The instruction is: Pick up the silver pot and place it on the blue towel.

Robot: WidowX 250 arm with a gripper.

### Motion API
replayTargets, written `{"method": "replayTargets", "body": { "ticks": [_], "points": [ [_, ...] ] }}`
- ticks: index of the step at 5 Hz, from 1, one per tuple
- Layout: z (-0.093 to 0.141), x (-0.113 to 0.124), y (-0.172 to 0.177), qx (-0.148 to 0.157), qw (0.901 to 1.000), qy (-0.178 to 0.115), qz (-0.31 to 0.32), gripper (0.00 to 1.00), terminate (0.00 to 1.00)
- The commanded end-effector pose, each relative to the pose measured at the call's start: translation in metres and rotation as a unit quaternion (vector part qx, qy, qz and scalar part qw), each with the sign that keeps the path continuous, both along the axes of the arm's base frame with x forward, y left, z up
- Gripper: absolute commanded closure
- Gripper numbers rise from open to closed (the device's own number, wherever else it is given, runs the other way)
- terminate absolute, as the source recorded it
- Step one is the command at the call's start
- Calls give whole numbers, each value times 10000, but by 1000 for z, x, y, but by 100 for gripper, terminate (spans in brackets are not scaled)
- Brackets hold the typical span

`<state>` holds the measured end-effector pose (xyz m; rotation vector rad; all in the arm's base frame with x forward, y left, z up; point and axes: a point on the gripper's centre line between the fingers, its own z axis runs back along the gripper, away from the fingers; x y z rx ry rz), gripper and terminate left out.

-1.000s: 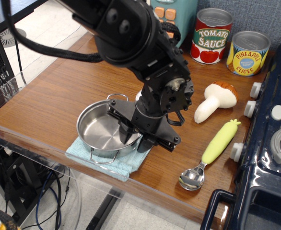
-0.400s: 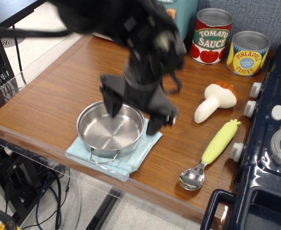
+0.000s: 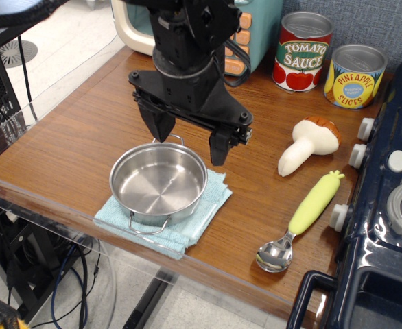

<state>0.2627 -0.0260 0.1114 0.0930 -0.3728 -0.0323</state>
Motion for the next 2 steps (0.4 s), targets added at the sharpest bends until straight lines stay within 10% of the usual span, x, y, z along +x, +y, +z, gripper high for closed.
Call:
{"method": "replayTargets", "body": {
  "ticks": [1, 2],
  "points": [
    [11, 0, 10, -32, 9998, -172, -2, 0, 0],
    [11, 0, 10, -32, 9998, -172, -2, 0, 100]
  ]
}}
